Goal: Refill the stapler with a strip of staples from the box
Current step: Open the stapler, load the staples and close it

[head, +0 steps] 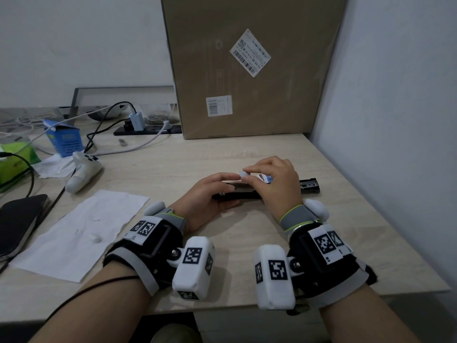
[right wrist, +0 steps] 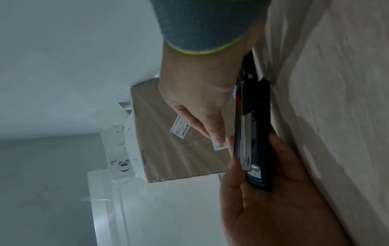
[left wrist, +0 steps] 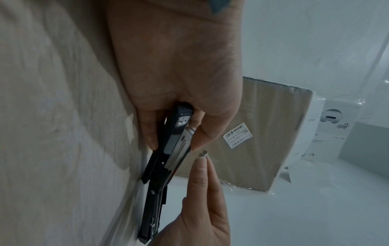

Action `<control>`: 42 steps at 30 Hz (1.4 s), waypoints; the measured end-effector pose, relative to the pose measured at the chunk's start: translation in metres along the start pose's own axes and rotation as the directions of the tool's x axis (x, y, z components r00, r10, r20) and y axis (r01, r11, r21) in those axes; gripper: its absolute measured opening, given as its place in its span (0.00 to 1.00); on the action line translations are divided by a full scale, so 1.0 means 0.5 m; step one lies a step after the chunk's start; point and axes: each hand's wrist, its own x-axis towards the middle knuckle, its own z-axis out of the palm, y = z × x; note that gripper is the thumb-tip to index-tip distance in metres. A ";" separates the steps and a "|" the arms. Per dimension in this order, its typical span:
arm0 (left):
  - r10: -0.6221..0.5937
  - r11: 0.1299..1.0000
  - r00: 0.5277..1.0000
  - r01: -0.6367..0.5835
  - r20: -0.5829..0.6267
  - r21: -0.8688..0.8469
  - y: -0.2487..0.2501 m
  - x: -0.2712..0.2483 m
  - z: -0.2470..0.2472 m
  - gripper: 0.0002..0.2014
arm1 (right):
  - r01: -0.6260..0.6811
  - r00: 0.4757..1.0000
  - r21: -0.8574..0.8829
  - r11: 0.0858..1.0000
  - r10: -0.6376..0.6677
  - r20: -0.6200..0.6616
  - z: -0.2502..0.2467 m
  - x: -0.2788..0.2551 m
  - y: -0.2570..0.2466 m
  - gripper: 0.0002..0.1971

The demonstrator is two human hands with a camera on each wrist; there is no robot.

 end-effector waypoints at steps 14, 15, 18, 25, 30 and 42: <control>-0.027 0.997 1.000 0.026 -0.011 -0.075 -0.001 0.003 -0.004 0.19 | -0.020 0.989 0.021 1.000 0.017 0.149 0.003 -0.006 -0.005 0.06; -0.025 0.997 1.000 0.024 -0.012 -0.079 -0.002 0.004 -0.004 0.19 | -0.020 0.989 0.027 0.999 0.016 0.148 0.003 -0.006 -0.006 0.06; -0.024 0.995 1.000 0.023 -0.012 -0.094 -0.003 0.005 -0.005 0.18 | -0.017 0.990 0.043 0.999 0.011 0.143 0.001 -0.007 -0.007 0.06; -0.027 0.997 1.000 0.027 0.001 -0.076 -0.004 0.006 -0.007 0.19 | -0.044 0.988 0.064 0.997 0.034 0.153 0.000 -0.008 -0.010 0.06; -0.029 0.997 1.000 0.029 -0.005 -0.071 -0.007 0.007 -0.009 0.20 | -0.060 0.982 0.046 0.997 0.051 0.180 0.004 -0.008 -0.005 0.06; -0.018 0.991 0.999 0.013 -0.032 -0.134 -0.003 0.005 -0.009 0.16 | -0.076 0.981 -0.034 0.997 0.081 0.177 0.000 -0.006 -0.004 0.19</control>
